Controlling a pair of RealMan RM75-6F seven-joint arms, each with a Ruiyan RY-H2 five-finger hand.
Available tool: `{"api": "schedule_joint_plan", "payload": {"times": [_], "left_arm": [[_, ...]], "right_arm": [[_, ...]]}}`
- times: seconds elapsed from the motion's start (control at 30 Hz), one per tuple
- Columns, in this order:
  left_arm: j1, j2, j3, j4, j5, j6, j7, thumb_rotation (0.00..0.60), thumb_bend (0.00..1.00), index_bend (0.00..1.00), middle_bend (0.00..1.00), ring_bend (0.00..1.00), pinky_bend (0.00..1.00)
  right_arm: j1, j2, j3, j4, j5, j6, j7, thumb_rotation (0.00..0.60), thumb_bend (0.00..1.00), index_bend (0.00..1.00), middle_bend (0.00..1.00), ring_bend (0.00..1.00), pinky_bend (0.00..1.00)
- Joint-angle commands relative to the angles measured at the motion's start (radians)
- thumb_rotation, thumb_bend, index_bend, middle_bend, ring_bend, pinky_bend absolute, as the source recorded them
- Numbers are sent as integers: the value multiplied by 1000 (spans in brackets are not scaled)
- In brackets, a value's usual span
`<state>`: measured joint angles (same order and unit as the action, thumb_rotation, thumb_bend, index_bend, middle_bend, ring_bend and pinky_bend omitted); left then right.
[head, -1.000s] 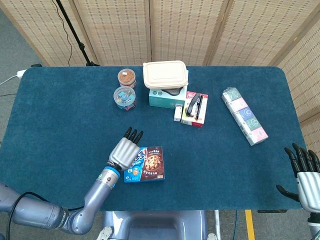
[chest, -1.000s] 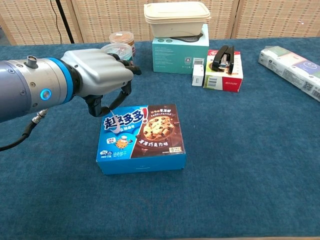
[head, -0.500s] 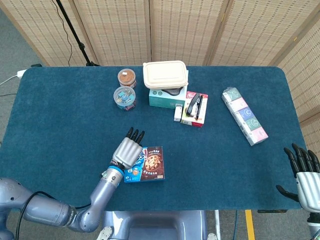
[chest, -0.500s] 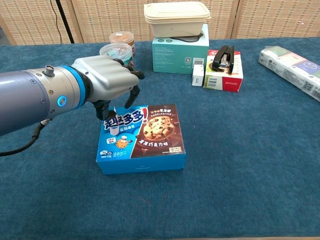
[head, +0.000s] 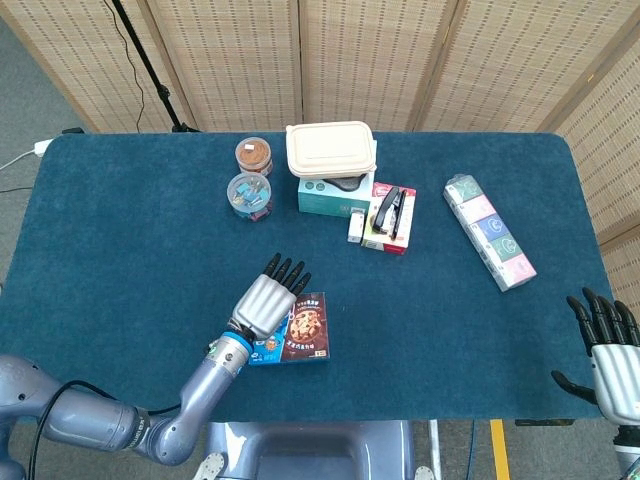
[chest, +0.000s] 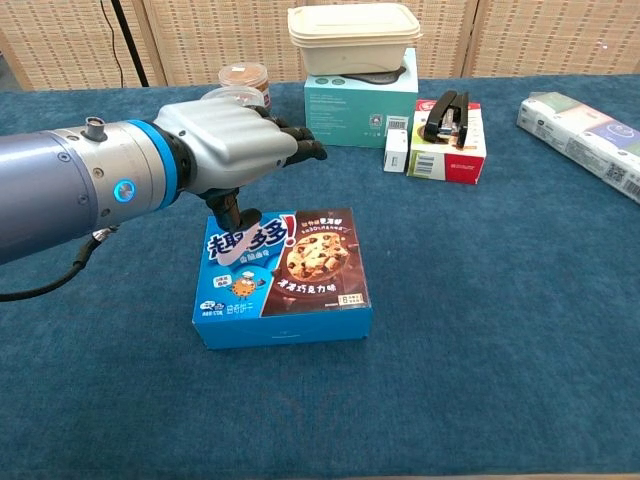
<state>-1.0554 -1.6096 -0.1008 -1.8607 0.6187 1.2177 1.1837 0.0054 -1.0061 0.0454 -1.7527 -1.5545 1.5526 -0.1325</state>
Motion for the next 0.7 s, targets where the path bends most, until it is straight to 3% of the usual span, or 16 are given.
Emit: {"api": "schedule_joint_plan", "payload": {"times": [0.03,0.3,0.47,0.7], "left_arm": [[3,19,9,-11,15,-7,-18,600,437,0,0,0,0],[87,194,41,-91,159,-4,-201,600,344,0,0,0,0],[175,356,74,-93,305,-31,-414,600,334,0,0,0,0],[306,516,129,-18,504,-35,-727,600,334,0,0,0,0]], "right_arm": [[0,0,0,1,2,0,0,600,0,64,0,0,0],[6,-6,1,11,-1,-7,2,600,0,64,0,0,0],[15,-22,-2,19,0,-23,-24,600,0,68,0,0,0],[55,-50,-7,48,-6,-93,-53,600,0,78,0,0,0]]}}
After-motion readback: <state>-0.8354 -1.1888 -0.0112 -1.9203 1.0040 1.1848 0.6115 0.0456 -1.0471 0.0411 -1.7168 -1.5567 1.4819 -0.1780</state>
